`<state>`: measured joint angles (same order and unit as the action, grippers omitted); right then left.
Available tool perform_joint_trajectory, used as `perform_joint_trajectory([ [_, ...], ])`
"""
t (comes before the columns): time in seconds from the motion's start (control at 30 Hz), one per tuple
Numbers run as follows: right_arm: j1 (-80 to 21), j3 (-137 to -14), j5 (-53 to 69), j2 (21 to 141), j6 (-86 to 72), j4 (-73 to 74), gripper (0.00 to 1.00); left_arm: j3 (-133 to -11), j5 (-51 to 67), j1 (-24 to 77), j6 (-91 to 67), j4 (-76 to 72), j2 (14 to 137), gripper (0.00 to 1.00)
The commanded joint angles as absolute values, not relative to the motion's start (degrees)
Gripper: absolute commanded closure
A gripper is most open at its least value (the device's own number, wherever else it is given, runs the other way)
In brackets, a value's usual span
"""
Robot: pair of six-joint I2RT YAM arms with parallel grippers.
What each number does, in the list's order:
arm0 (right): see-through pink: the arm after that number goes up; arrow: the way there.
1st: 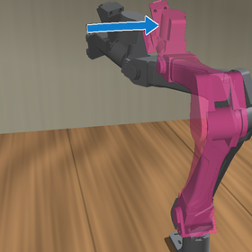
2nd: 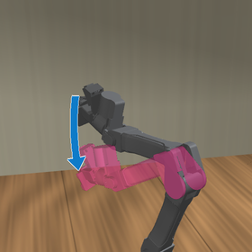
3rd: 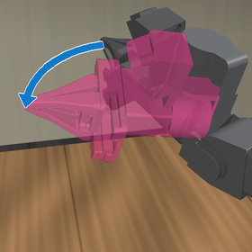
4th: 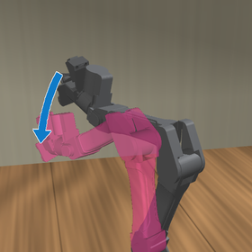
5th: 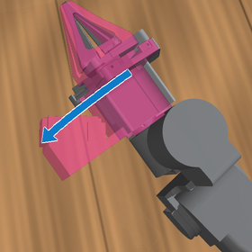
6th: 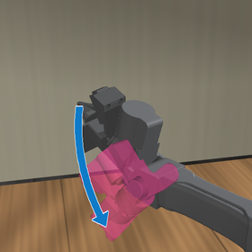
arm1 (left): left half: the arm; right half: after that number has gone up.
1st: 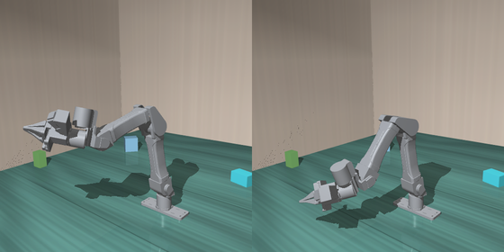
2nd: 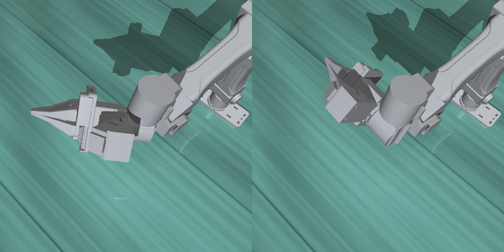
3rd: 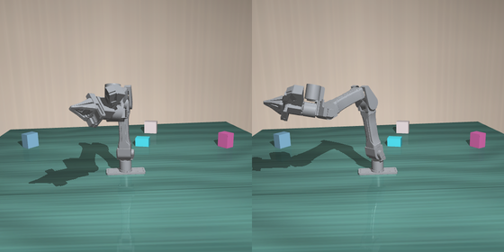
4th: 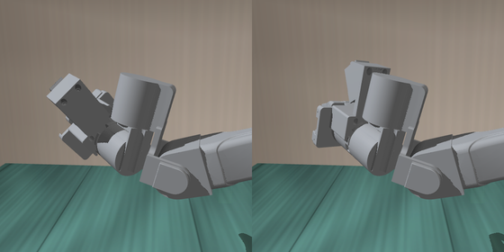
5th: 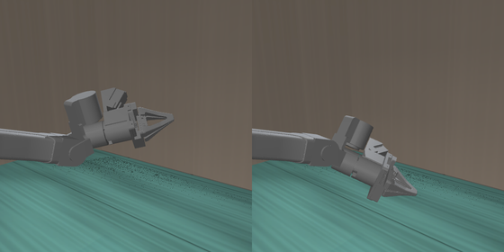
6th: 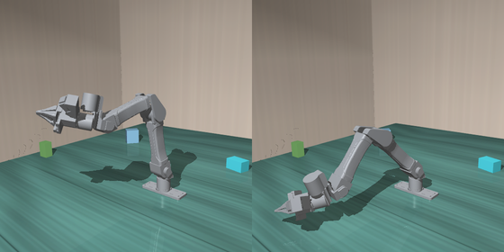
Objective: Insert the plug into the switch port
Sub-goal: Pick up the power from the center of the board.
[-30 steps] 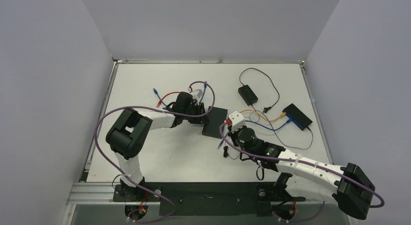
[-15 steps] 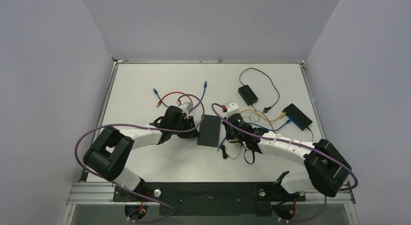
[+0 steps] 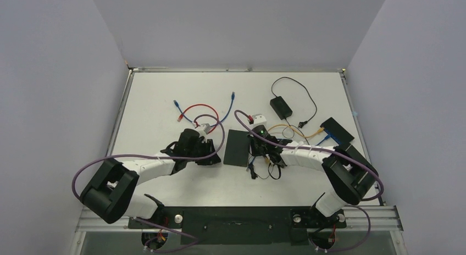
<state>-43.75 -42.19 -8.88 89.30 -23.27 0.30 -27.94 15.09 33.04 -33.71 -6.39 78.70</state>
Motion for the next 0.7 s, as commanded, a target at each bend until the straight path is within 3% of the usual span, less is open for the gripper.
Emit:
perform_joint_trajectory([
  [0.0,-42.5,-44.5,-12.4,90.6,-26.3,-4.1,1.0,-28.8,16.3,33.3,-33.7,-10.0,77.1,0.7],
  [0.67,-42.4,-52.4,-6.5,99.6,-25.0,-7.6,1.0,-33.2,18.9,35.7,-32.0,-9.8,86.6,0.81],
])
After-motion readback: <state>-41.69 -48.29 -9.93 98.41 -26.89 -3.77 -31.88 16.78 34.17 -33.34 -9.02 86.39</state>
